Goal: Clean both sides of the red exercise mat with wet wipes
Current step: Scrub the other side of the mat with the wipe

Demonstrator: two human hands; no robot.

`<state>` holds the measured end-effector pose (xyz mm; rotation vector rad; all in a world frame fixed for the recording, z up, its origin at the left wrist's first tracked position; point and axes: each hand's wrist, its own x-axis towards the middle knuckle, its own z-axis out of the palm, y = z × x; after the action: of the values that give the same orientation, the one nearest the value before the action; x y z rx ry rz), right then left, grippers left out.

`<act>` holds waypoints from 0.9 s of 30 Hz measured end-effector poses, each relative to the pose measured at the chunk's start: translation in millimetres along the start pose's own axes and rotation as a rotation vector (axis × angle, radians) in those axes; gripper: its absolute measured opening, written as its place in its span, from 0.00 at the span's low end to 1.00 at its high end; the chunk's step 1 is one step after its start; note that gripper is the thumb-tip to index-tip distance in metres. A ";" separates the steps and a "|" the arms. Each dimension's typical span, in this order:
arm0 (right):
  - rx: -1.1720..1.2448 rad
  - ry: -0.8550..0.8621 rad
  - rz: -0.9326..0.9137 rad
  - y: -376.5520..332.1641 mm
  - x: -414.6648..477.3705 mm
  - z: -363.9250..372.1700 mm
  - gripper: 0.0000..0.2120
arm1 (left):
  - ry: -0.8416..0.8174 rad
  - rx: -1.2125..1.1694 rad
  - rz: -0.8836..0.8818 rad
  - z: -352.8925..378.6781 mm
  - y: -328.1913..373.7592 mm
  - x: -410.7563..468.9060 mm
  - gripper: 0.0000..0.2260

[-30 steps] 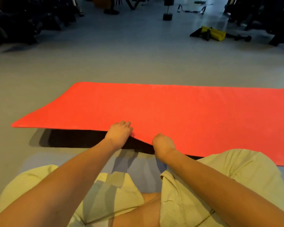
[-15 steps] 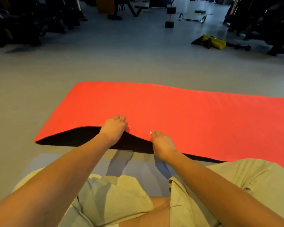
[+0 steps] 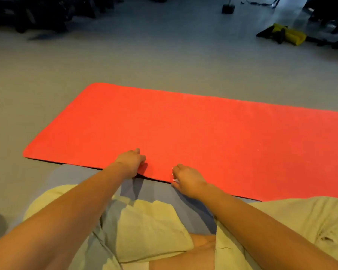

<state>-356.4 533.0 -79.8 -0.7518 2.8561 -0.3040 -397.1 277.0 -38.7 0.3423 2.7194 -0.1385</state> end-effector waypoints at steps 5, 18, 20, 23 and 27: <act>0.181 0.050 0.009 3.1 6.7 3.2 0.13 | -0.142 -0.229 0.010 -1.7 9.6 26.6 0.31; 0.316 0.246 -0.015 4.6 28.4 22.1 0.02 | 0.086 -0.310 0.014 8.7 38.7 87.1 0.30; 0.269 0.208 -0.127 5.9 23.4 25.2 0.05 | 0.045 -0.276 0.032 2.1 41.8 95.3 0.43; 0.178 0.122 -0.262 15.1 25.4 23.2 0.05 | -0.036 -0.241 0.047 -7.9 43.6 108.0 0.50; 0.123 0.132 -0.210 32.8 60.2 12.4 0.06 | -0.034 -0.186 0.050 -13.6 42.3 115.9 0.47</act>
<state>-420.6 528.8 -106.4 -1.0451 2.8485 -0.5724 -494.7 345.0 -74.1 0.3501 2.6610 0.1207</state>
